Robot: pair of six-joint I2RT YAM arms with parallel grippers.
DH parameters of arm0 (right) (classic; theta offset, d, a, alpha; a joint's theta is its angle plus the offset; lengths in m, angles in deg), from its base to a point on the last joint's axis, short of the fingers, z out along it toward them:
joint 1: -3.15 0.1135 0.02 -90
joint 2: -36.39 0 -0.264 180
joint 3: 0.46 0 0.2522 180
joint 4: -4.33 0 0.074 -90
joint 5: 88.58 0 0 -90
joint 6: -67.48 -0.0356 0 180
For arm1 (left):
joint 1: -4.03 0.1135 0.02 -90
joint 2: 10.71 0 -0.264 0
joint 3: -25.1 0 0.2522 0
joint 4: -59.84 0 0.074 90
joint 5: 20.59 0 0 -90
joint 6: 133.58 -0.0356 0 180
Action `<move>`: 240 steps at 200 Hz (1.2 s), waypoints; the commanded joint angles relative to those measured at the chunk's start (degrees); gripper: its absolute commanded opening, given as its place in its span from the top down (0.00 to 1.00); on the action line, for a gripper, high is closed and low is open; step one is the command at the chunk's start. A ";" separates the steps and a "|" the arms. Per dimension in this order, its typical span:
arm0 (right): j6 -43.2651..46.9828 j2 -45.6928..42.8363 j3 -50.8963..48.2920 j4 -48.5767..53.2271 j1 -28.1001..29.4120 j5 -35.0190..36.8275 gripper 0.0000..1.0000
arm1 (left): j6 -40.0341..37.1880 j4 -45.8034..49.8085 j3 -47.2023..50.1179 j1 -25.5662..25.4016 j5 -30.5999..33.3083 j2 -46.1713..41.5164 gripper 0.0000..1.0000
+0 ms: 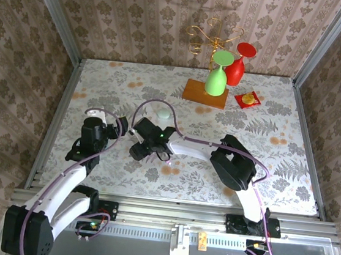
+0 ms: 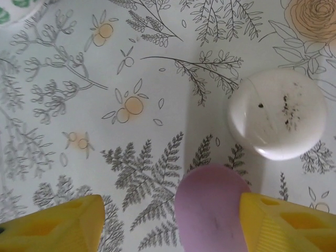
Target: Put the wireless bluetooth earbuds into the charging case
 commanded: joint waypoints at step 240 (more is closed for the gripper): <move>-24.86 -17.41 -18.19 4.40 -7.45 21.42 0.65 | -11.14 -14.50 1.51 -8.12 -1.75 5.06 0.00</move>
